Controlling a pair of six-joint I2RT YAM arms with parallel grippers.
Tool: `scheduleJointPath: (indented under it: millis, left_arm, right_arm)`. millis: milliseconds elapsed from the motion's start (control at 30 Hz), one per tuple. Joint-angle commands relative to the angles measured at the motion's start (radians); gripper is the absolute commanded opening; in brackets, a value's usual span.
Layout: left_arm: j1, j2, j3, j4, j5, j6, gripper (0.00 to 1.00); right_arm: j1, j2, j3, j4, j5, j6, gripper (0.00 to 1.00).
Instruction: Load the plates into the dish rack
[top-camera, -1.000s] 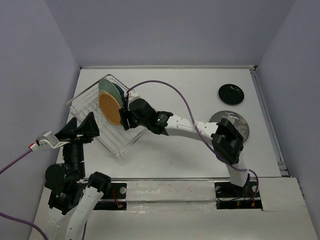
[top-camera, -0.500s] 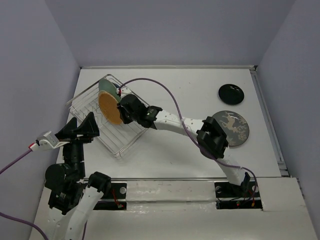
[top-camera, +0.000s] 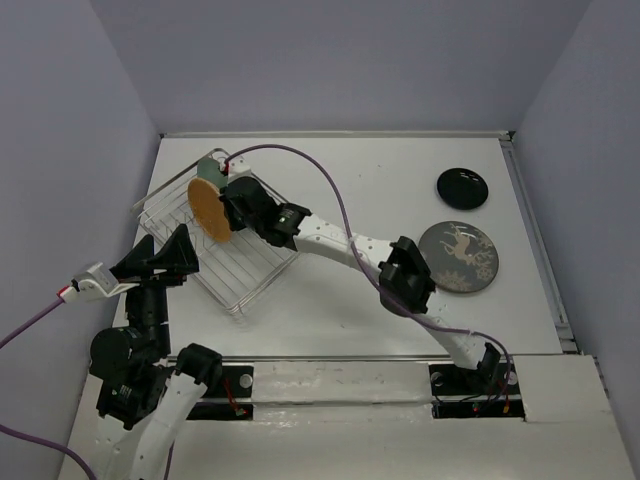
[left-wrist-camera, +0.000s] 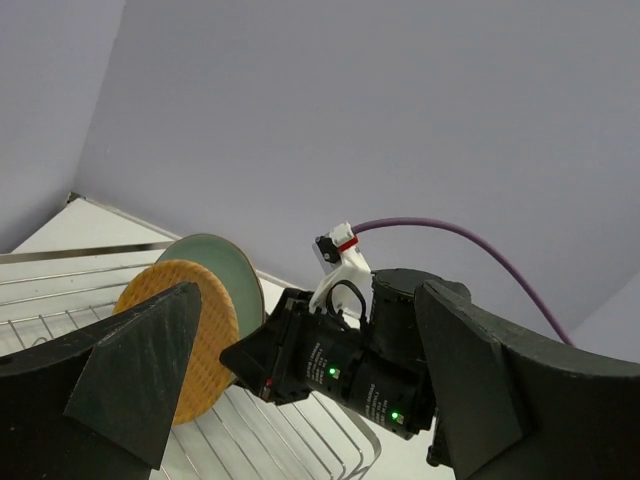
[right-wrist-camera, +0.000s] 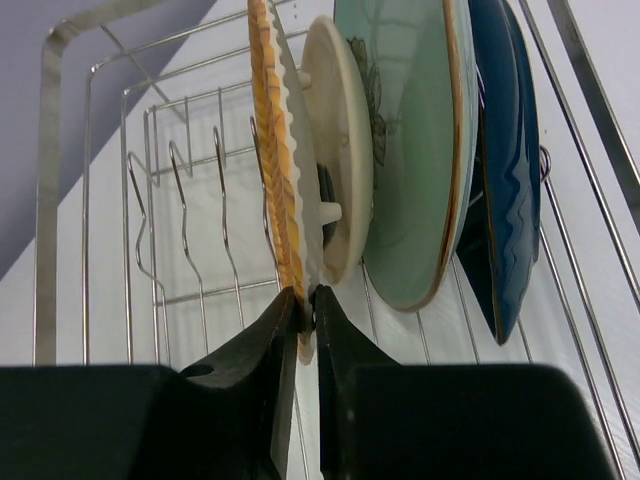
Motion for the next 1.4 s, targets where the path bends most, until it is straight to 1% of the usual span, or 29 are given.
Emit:
scheduleJointPath:
  millis: [0,67,100,167,267,300,367,400,433,500,533,567,600,633,667,700,767,800,833,900,933,1033,1067,1133,1200,1267,1300,1367]
  left_arm:
    - [-0.003,-0.004,0.0,0.051,-0.003,0.012,0.99]
    - [-0.003,-0.004,0.0,0.051,-0.004,0.014,0.99]
    - [-0.003,-0.004,0.0,0.051,-0.006,0.012,0.99]
    - [-0.003,-0.003,0.0,0.051,-0.006,0.012,0.99]
    - [-0.004,0.002,0.0,0.051,-0.004,0.012,0.99]
    - [-0.006,0.003,0.0,0.051,-0.003,0.011,0.99]
    - [-0.006,0.003,0.0,0.051,-0.003,0.014,0.99]
    - [-0.004,0.003,0.0,0.051,-0.003,0.014,0.99]
    - [-0.004,0.003,0.0,0.051,-0.003,0.012,0.99]
    - [-0.006,0.002,-0.001,0.051,-0.003,0.012,0.99]
    - [-0.007,0.002,0.0,0.051,-0.003,0.012,0.99]
    - [-0.01,0.002,-0.001,0.051,-0.003,0.012,0.99]
    - [-0.01,0.0,-0.001,0.05,-0.006,0.014,0.99]
    - [-0.013,-0.001,-0.001,0.05,-0.006,0.014,0.99]
    - [-0.016,-0.003,0.002,0.05,-0.006,0.014,0.99]
    - [-0.018,-0.006,-0.001,0.051,-0.003,0.012,0.99]
    - [-0.02,-0.009,-0.001,0.051,0.002,0.012,0.99]
    - [-0.02,-0.013,-0.001,0.053,0.002,0.011,0.99]
    - [-0.023,-0.013,-0.001,0.053,0.005,0.011,0.99]
    - [-0.024,-0.02,-0.001,0.054,0.014,0.008,0.99]
    - [-0.024,-0.02,-0.001,0.056,0.014,0.008,0.99]
    - [-0.029,-0.023,-0.001,0.056,0.014,0.009,0.99]
    - [-0.032,-0.024,-0.001,0.056,0.014,0.011,0.99]
    - [-0.036,-0.026,-0.003,0.054,0.011,0.011,0.99]
    - [-0.041,-0.029,-0.001,0.054,0.009,0.012,0.99]
    - [-0.044,-0.029,-0.003,0.054,0.008,0.014,0.99]
    - [-0.047,-0.032,-0.001,0.054,0.008,0.014,0.99]
    - [-0.047,-0.035,-0.003,0.054,0.008,0.014,0.99]
  right_arm:
    - [0.004,0.049,0.137,0.081,0.053,-0.001,0.21]
    - [0.004,0.058,0.162,0.106,0.062,0.006,0.32]
    - [0.004,0.058,0.164,0.113,0.062,0.01,0.47]
    - [-0.005,0.043,0.159,0.123,0.059,0.026,0.61]
    - [-0.014,0.0,0.098,0.15,0.055,0.037,0.7]
    - [-0.014,-0.02,0.077,0.156,0.055,0.037,0.71]
    - [-0.014,-0.096,0.026,0.17,0.059,0.036,0.72]
    - [-0.023,-0.13,-0.047,0.178,0.065,0.036,0.72]
    - [-0.023,-0.211,-0.1,0.21,0.07,0.036,0.72]
    - [-0.06,-0.306,-0.227,0.251,0.076,0.049,0.7]
    - [-0.078,-0.355,-0.364,0.274,0.075,0.081,0.69]
    - [-0.124,-0.461,-0.441,0.315,0.073,0.094,0.67]
    - [-0.152,-0.513,-0.599,0.346,0.082,0.114,0.66]
    - [-0.184,-0.567,-0.672,0.351,0.093,0.135,0.65]
    - [-0.221,-0.669,-0.747,0.353,0.099,0.157,0.64]
    - [-0.312,-0.722,-0.892,0.353,0.081,0.213,0.62]
    - [-0.414,-0.825,-1.032,0.356,0.052,0.262,0.62]
    - [-0.468,-0.92,-1.097,0.357,0.032,0.282,0.61]
    - [-0.584,-0.963,-1.211,0.36,0.018,0.325,0.61]
    - [-0.698,-1.073,-1.311,0.363,-0.019,0.367,0.61]
    - [-0.808,-1.104,-1.386,0.366,-0.031,0.394,0.61]
    - [-0.951,-1.169,-1.456,0.37,-0.037,0.41,0.61]
    - [-1.038,-1.171,-1.477,0.37,-0.043,0.416,0.61]
    - [-1.117,-1.152,-1.479,0.377,-0.085,0.418,0.62]
    - [-1.219,-1.086,-1.459,0.383,-0.166,0.424,0.62]
    - [-1.27,-1.002,-1.441,0.402,-0.209,0.43,0.62]
    - [-1.31,-0.971,-1.433,0.418,-0.267,0.431,0.63]
    - [-1.341,-0.902,-1.395,0.44,-0.333,0.445,0.63]
